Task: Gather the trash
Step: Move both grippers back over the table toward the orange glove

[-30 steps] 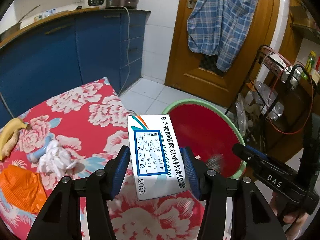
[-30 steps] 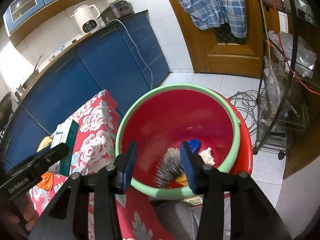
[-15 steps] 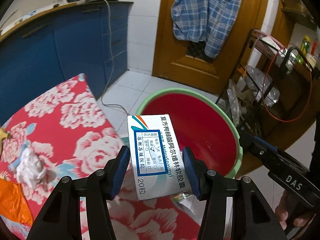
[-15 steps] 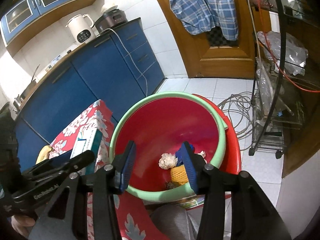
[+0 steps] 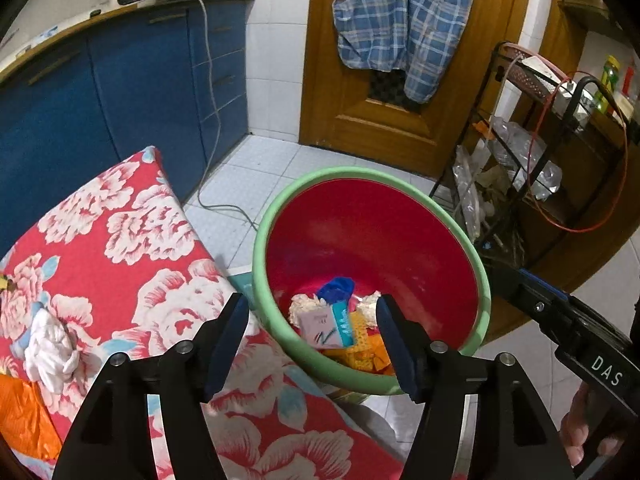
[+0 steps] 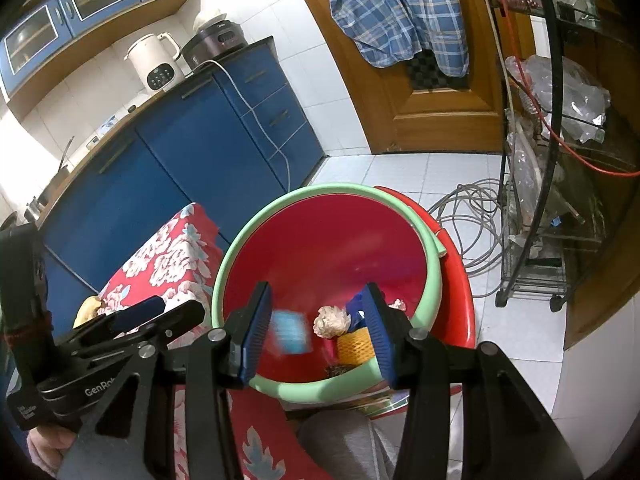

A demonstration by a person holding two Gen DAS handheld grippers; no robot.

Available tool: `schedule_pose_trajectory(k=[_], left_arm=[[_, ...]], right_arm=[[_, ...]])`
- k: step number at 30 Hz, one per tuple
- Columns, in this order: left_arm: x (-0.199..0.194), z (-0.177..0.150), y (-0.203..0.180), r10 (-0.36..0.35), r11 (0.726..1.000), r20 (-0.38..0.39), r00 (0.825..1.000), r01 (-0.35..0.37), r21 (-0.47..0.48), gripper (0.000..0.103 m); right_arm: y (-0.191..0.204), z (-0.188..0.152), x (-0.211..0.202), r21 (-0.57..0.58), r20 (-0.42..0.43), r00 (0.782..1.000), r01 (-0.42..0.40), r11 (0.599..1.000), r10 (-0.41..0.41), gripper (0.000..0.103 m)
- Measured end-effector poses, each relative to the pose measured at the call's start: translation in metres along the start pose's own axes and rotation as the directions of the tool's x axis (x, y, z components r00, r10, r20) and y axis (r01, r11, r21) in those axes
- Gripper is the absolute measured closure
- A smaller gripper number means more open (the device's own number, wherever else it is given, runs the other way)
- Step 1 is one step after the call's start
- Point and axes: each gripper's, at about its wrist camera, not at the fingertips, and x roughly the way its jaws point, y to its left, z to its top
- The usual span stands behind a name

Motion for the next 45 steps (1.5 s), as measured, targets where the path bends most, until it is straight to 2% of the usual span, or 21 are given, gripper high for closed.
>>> schedule_pose_trajectory(k=[9,21,25,34,45], left_arm=[[-0.014,-0.009,0.018,0.015,0.998,0.007,1.0,-0.014,-0.055,0.036],[-0.045,-0.022,0.054,0.104,0.985,0.028,0.994,-0.099,-0.144,0.036],[-0.056,-0.029,0.069,0.184,0.971,0.034,0.982,-0.176,-0.16,0.036],[-0.081,-0.046,0.112,0.26,0.939,0.037,0.965,-0.244,-0.241,0.036],[-0.108,-0.068,0.169,0.367,0.878,0.034,0.93,-0.334,-0.343,0.036]], right_arm=[[0.011,-0.002,-0.005,-0.02,0.004,1.0,-0.019,1.0,0.019,0.054],[0.036,-0.009,-0.006,-0.069,-0.018,0.999,-0.052,0.996,0.051,0.054],[0.045,-0.012,-0.007,-0.083,-0.022,0.998,-0.062,0.995,0.061,0.05],[0.071,-0.019,-0.006,-0.137,-0.046,0.996,-0.087,0.987,0.081,0.049],[0.112,-0.028,-0.002,-0.209,-0.071,0.992,-0.115,0.971,0.102,0.044]])
